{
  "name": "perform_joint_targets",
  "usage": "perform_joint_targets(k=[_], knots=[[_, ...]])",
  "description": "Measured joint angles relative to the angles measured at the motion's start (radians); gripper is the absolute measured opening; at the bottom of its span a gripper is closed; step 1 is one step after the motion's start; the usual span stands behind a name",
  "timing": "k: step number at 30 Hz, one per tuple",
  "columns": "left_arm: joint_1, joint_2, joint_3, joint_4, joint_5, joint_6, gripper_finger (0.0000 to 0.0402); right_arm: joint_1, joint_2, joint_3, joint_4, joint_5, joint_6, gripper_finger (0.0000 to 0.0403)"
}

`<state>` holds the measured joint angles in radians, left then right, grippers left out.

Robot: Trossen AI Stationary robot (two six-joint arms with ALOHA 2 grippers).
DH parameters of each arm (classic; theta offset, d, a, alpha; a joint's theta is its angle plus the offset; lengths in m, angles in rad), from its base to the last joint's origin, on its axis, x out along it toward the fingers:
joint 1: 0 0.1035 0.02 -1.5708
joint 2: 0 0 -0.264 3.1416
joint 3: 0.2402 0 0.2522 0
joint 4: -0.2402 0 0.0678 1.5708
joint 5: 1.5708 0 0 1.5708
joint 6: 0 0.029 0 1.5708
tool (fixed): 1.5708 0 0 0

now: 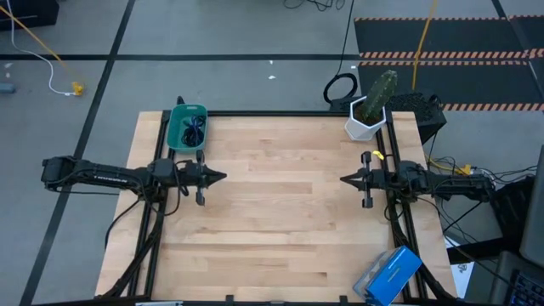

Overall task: Pick and place USB-C Cables
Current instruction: Return to Home Position

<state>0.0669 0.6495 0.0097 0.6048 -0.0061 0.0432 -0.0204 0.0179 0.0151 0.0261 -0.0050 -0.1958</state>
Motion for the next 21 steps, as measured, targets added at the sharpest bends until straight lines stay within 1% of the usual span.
perform_joint_targets(k=[3,8,12,18,21], knots=[[0.001,-0.014,0.0,-0.006,0.006,0.004,0.0004,0.0,0.0,0.0,0.003,0.001,0.0,0.0],[0.001,-0.071,0.0,-0.021,0.007,0.012,0.0014,0.0,0.0,0.0,0.004,0.002,0.0,0.0],[0.001,-0.141,0.0,-0.091,0.008,0.015,0.0004,0.0,0.0,0.0,0.005,0.003,0.0,0.0],[0.0,-0.263,0.0,-0.21,0.009,-0.004,0.0012,0.0,0.0,0.0,0.006,0.003,0.0,0.0],[0.0,-0.324,0.0,-0.263,0.009,-0.004,0.0006,0.0,0.0,0.0,0.006,0.003,0.0,0.0]])
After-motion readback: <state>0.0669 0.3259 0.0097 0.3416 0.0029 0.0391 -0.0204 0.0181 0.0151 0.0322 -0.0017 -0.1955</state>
